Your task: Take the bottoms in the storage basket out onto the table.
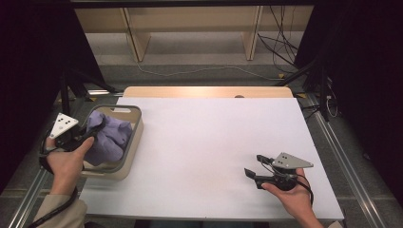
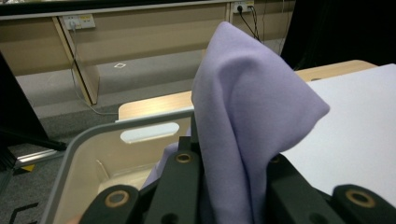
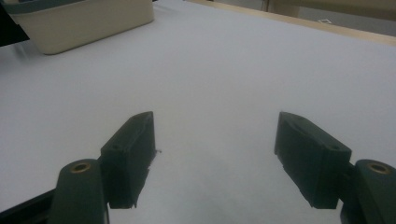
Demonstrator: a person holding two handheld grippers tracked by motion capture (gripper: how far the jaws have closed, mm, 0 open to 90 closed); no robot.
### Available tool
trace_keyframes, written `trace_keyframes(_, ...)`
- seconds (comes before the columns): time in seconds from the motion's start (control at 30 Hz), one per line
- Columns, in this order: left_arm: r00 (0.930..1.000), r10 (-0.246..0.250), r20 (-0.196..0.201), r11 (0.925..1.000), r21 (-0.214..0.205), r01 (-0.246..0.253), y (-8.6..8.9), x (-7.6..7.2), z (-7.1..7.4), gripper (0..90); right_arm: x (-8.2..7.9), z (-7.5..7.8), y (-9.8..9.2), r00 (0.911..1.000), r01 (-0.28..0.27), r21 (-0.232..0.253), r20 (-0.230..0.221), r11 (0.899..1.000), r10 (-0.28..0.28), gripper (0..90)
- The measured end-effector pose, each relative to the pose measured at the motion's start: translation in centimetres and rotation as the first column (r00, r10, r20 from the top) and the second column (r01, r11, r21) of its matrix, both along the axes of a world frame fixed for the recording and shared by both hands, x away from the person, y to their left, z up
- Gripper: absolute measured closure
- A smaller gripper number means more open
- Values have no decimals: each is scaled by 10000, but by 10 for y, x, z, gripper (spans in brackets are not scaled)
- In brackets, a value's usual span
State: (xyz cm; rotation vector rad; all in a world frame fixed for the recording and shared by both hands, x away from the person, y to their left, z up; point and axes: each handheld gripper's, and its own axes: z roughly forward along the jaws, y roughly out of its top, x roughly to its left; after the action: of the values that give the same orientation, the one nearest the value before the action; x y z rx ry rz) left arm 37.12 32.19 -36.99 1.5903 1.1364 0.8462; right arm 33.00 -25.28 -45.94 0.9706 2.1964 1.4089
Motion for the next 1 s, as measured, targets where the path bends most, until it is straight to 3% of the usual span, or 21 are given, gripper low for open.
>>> trace_keyframes(0.17,9998,55,205,10000,-59,-54,1,1,6,836,1,0,0,10000,5,28,-21,10000,-5,301)
trace_keyframes(1.0,9987,-25,508,9999,-138,32,-7,9,20,836,2,-1,0,9999,-93,-25,-75,10000,92,311)
